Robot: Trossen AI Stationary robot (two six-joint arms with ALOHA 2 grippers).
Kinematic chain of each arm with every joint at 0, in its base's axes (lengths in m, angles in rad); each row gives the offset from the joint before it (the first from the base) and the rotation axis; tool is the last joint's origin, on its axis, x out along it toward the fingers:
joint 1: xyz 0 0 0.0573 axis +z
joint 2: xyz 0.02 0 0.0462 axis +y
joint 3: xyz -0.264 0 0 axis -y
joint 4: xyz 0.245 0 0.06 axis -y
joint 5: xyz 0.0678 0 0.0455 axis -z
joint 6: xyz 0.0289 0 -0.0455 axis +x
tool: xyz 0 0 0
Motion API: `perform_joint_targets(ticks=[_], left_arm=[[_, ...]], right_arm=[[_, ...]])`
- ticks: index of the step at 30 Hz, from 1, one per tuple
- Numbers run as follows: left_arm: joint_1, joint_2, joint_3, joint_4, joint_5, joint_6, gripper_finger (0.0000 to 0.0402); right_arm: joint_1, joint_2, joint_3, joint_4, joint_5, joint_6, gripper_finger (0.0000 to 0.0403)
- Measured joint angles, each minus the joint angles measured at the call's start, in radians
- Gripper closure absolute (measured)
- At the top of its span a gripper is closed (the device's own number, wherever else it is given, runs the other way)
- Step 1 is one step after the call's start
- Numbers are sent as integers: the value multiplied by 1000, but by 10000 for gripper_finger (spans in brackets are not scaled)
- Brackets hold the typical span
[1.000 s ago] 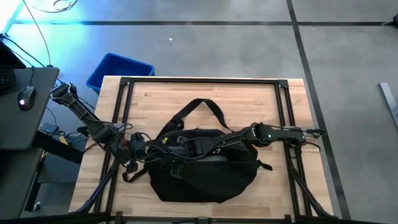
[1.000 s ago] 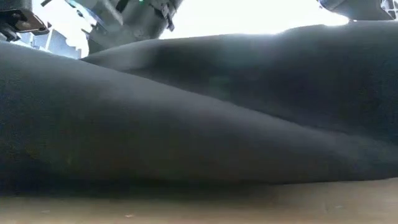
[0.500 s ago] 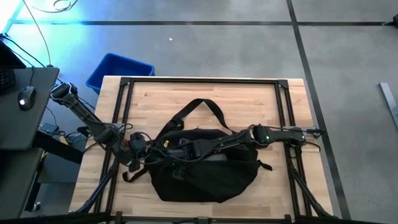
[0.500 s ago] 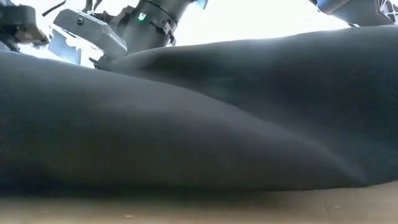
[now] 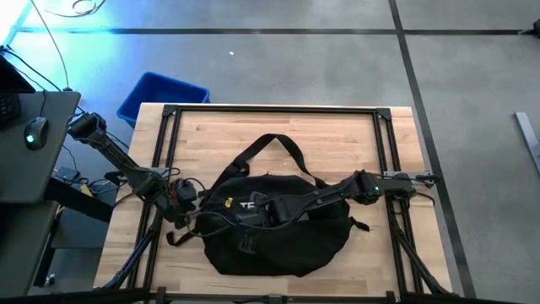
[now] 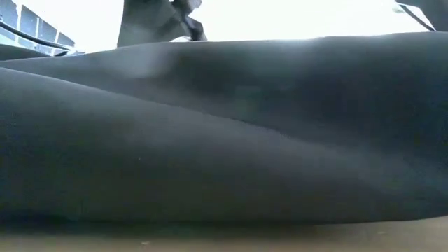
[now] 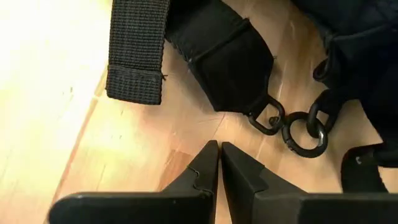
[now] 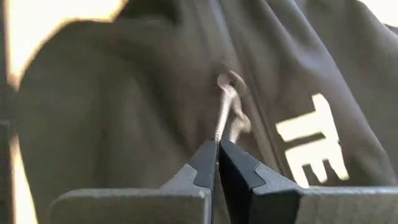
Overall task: Unpack backpack
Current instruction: Close the black backpack
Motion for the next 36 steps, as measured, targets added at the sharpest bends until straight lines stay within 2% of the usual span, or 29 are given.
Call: perform_joint_targets(ticks=[5, 11, 13, 17, 21, 24, 27, 32, 36], left_arm=[[-1, -1, -7, -23, 2, 1, 401], [-1, -5, -35, -25, 10, 12, 401], [-2, -11, -24, -36, 21, 16, 401], [-17, -45, 80, -98, 52, 92, 401], [-27, -84, 174, 68, -25, 226, 401], [-29, -85, 164, 332, -58, 401, 394], [-14, -50, 136, 550, -91, 522, 363], [32, 63, 135, 726, -97, 572, 272], [56, 179, 132, 805, -95, 596, 191]], right_arm=[[17, -4, 0, -165, 56, 152, 403], [35, -6, 0, -338, 65, 276, 403], [44, -12, 0, -344, 74, 287, 403], [54, -42, 0, -303, 82, 284, 403], [56, -66, 0, -248, 118, 279, 403], [51, -77, 0, -189, 130, 239, 403], [45, -79, 0, -149, 125, 199, 403], [28, -79, 0, -110, 96, 190, 403], [19, -79, 0, -79, 73, 170, 403]])
